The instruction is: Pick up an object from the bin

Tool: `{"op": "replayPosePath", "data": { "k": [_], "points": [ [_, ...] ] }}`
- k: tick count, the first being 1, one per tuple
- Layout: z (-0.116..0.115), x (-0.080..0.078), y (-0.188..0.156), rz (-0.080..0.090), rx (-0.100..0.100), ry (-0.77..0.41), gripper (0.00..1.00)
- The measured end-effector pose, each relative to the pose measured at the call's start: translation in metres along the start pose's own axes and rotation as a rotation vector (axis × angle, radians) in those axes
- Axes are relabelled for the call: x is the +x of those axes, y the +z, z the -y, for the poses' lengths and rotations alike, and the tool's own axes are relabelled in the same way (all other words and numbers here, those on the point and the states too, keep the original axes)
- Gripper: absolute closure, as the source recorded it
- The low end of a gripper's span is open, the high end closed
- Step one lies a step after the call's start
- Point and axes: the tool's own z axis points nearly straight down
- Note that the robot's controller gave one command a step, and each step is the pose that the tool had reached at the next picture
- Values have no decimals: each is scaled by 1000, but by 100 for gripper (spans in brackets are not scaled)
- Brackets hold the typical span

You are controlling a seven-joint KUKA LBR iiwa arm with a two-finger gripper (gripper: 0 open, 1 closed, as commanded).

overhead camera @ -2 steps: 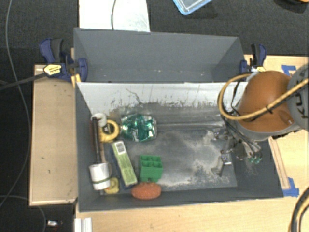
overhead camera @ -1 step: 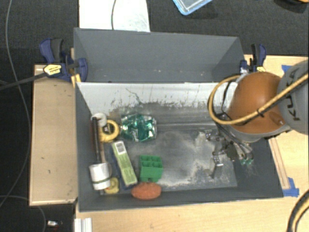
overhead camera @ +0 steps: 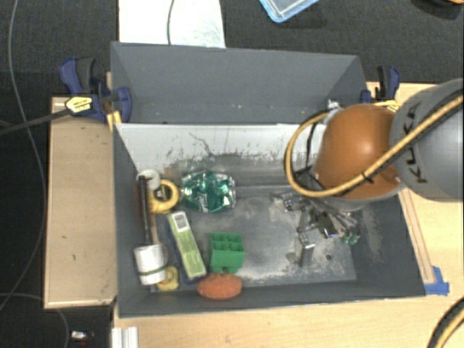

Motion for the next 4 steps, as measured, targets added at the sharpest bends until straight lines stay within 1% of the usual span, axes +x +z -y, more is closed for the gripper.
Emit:
{"op": "replayPosePath", "data": {
  "k": [1, 2, 3, 4],
  "points": [
    [-18, -11, 18, 1, 0, 45, 0],
    [-62, -40, 16, 5, 1, -79, 0],
    [-75, -54, 26, 6, -1, -114, 0],
    [-104, -36, 34, 7, 1, -249, 0]
  ]
}}
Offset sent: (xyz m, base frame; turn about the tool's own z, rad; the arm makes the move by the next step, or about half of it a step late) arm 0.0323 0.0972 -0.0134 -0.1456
